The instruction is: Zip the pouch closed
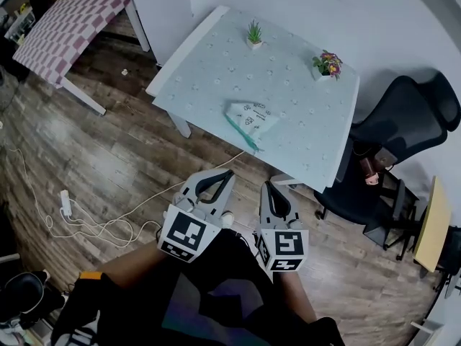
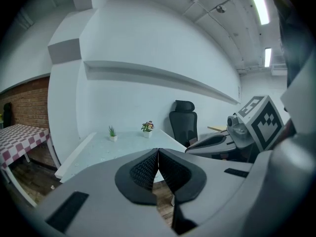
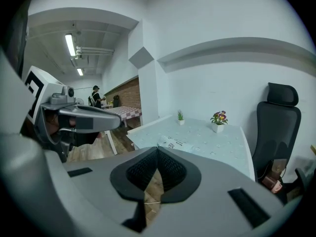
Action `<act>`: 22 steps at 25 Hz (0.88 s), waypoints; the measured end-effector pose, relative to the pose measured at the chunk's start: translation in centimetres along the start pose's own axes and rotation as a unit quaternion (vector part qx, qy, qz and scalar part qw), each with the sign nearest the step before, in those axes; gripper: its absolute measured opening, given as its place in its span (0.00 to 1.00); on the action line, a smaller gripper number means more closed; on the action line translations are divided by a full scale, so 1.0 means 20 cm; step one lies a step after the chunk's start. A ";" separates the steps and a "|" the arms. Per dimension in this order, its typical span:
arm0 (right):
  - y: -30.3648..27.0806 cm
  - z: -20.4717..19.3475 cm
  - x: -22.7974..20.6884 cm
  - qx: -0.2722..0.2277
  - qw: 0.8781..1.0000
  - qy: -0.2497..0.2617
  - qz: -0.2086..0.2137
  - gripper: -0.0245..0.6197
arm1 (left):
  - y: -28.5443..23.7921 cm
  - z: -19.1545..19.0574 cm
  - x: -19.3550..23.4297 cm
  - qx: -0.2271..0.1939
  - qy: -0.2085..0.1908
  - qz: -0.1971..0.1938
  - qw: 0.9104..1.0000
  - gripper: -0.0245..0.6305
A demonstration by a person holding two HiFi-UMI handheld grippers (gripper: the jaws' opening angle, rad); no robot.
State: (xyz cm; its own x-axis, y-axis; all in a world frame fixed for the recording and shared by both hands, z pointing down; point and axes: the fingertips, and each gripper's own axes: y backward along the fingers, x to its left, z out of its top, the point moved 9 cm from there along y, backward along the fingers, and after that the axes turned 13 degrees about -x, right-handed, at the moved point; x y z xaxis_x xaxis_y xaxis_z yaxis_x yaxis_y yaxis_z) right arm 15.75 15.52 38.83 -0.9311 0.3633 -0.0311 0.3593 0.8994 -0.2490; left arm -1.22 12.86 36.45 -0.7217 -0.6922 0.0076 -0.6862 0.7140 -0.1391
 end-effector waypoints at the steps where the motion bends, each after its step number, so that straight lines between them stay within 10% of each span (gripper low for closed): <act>1: -0.01 0.00 -0.03 0.002 1.000 0.005 0.003 0.06 | -0.02 0.00 0.00 0.002 0.000 0.002 1.000 0.05; 10: -0.20 -0.09 -0.15 0.062 0.998 0.027 -0.004 0.06 | -0.18 -0.09 0.13 0.030 0.007 0.002 1.000 0.05; 22: -0.52 -0.13 -0.19 0.162 0.981 0.088 -0.062 0.17 | -0.54 -0.22 0.47 0.054 0.008 -0.098 0.994 0.05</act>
State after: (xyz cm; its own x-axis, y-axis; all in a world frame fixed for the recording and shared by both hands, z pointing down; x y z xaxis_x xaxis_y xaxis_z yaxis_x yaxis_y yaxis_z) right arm 15.63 5.38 44.14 -0.9309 0.3180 0.1798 0.1786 0.8256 -0.5353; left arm -0.98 -0.98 42.29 -0.5771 -0.8144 0.0613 -0.8006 0.5493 -0.2396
